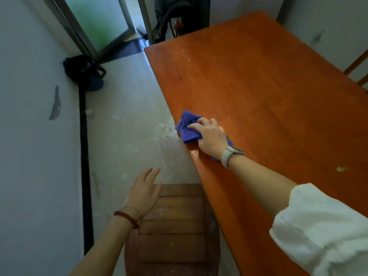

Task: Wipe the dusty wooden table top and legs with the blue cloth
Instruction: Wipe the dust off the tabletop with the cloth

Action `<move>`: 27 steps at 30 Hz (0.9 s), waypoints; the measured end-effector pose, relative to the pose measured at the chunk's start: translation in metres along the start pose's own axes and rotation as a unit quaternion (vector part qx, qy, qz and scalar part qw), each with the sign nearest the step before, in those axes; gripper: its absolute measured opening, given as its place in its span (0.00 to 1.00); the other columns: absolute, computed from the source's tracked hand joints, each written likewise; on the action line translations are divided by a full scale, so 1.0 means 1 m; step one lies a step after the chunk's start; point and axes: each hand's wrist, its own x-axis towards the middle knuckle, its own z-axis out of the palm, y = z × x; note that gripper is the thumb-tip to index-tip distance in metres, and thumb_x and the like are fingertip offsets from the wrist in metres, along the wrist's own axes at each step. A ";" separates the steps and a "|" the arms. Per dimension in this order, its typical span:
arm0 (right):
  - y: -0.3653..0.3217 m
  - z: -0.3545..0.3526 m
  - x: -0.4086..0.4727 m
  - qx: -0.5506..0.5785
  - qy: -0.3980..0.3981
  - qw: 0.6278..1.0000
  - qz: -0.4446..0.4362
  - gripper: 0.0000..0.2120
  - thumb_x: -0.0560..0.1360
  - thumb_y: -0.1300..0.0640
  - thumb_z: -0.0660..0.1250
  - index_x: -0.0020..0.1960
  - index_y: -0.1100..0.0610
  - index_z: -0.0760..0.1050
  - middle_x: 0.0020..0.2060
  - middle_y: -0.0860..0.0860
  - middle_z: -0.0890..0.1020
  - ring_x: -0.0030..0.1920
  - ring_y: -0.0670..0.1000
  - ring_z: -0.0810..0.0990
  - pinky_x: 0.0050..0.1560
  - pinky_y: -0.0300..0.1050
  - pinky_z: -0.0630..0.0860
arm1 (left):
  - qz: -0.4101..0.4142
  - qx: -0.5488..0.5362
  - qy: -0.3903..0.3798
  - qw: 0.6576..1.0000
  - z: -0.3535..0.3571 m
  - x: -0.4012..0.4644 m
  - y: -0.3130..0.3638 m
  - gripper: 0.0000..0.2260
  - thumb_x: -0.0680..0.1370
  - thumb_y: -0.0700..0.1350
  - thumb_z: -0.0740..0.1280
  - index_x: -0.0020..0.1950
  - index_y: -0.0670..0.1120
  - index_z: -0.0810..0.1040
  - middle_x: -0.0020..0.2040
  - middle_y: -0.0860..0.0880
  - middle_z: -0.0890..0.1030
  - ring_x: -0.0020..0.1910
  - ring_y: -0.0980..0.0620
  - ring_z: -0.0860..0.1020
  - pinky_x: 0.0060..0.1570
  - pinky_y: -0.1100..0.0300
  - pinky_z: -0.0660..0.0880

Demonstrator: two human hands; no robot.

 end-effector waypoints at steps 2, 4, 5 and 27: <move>-0.007 0.003 -0.039 0.014 -0.047 0.994 -0.094 0.22 0.71 0.63 0.58 0.63 0.49 0.72 0.61 0.50 0.72 0.57 0.58 0.68 0.49 0.49 0.65 | 0.003 -0.003 0.005 1.000 0.001 -0.001 0.003 0.23 0.78 0.49 0.58 0.72 0.46 0.62 0.72 0.42 0.63 0.71 0.45 0.62 0.70 0.54 0.59; -0.005 0.001 -0.087 0.001 -0.087 0.984 -0.158 0.21 0.69 0.62 0.57 0.60 0.49 0.74 0.61 0.51 0.73 0.55 0.59 0.69 0.46 0.49 0.64 | 0.006 -0.018 0.014 1.000 0.002 -0.002 0.013 0.22 0.79 0.46 0.59 0.72 0.44 0.62 0.72 0.42 0.63 0.71 0.45 0.62 0.70 0.54 0.59; -0.004 -0.001 -0.113 -0.014 -0.113 0.977 -0.178 0.21 0.68 0.62 0.57 0.59 0.49 0.74 0.60 0.51 0.74 0.55 0.59 0.70 0.46 0.50 0.65 | 0.013 -0.026 0.020 0.999 0.003 -0.004 0.019 0.21 0.79 0.44 0.59 0.72 0.44 0.62 0.72 0.42 0.64 0.71 0.46 0.62 0.70 0.55 0.58; -0.014 -0.024 -0.428 -0.038 -0.153 0.987 0.014 0.19 0.72 0.61 0.60 0.60 0.46 0.71 0.63 0.49 0.72 0.57 0.57 0.69 0.52 0.53 0.65 | 0.302 0.199 -0.126 0.924 0.050 -0.121 0.128 0.23 0.79 0.47 0.54 0.74 0.51 0.54 0.75 0.46 0.54 0.74 0.43 0.52 0.69 0.42 0.61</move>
